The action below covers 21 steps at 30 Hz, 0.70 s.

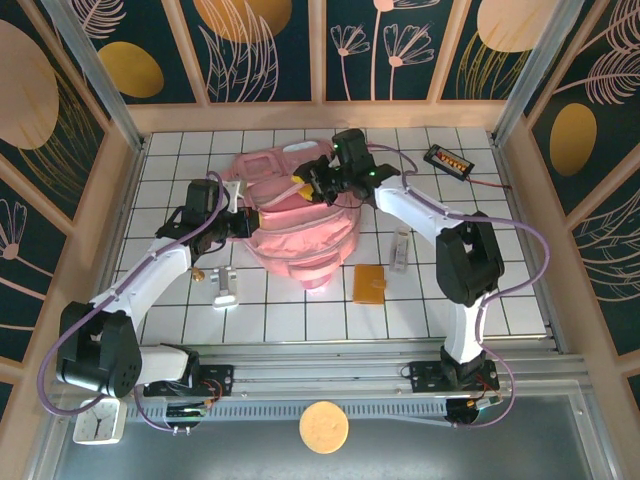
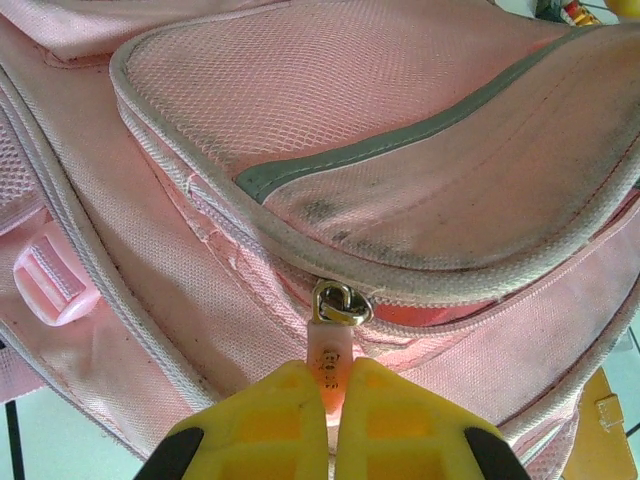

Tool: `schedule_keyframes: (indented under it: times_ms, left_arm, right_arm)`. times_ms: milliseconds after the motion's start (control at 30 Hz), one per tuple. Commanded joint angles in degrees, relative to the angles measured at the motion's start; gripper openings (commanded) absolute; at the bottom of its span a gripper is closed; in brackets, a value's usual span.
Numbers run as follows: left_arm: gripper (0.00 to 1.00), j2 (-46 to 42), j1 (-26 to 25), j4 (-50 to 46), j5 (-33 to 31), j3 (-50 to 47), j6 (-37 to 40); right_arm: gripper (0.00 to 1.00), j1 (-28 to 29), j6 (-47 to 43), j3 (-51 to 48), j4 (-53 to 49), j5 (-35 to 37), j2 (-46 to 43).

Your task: Pack the student bag

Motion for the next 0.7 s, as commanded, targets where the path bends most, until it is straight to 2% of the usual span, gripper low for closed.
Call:
schedule_keyframes:
  times_ms: [0, 67, 100, 200, 233, 267, 467, 667]
  left_arm:
    - [0.00, -1.13, -0.76, 3.81, 3.85, 0.85, 1.55]
    - [0.00, -0.59, -0.84, 3.73, 4.18, 1.41, 1.83]
    - [0.00, -0.39, -0.83, 3.73, 4.28, 1.64, 1.92]
    - [0.00, -0.16, -0.82, 3.65, 4.46, 1.94, 2.33]
    - [0.00, -0.09, -0.78, 3.57, 4.39, 1.95, 2.63]
    - [0.00, 0.02, -0.83, 3.27, 4.38, 1.95, 3.03]
    - [0.00, 1.06, -0.74, -1.94, 2.82, 3.31, 8.92]
    - [0.00, 2.93, 0.56, -8.42, 0.89, 4.60, 15.68]
  right_arm:
    - [0.40, 2.22, 1.54, 0.44, 2.16, -0.13, 1.71]
    - [0.39, 3.00, 2.46, -0.76, 3.34, -0.12, 1.72]
    - [0.36, 3.25, 2.99, -1.18, 3.93, -0.22, 1.80]
    - [0.16, 3.37, 3.70, -2.16, 4.91, -0.66, 1.60]
    - [0.05, 3.25, 3.34, -2.27, 4.91, -0.63, 1.24]
    - [0.00, 2.93, 3.10, -2.26, 4.66, -0.72, 0.98]
    - [0.00, 0.83, -1.68, -1.91, 0.89, -1.42, -1.04]
    - [0.00, -1.05, -6.44, -0.58, -3.29, -5.49, -0.47]
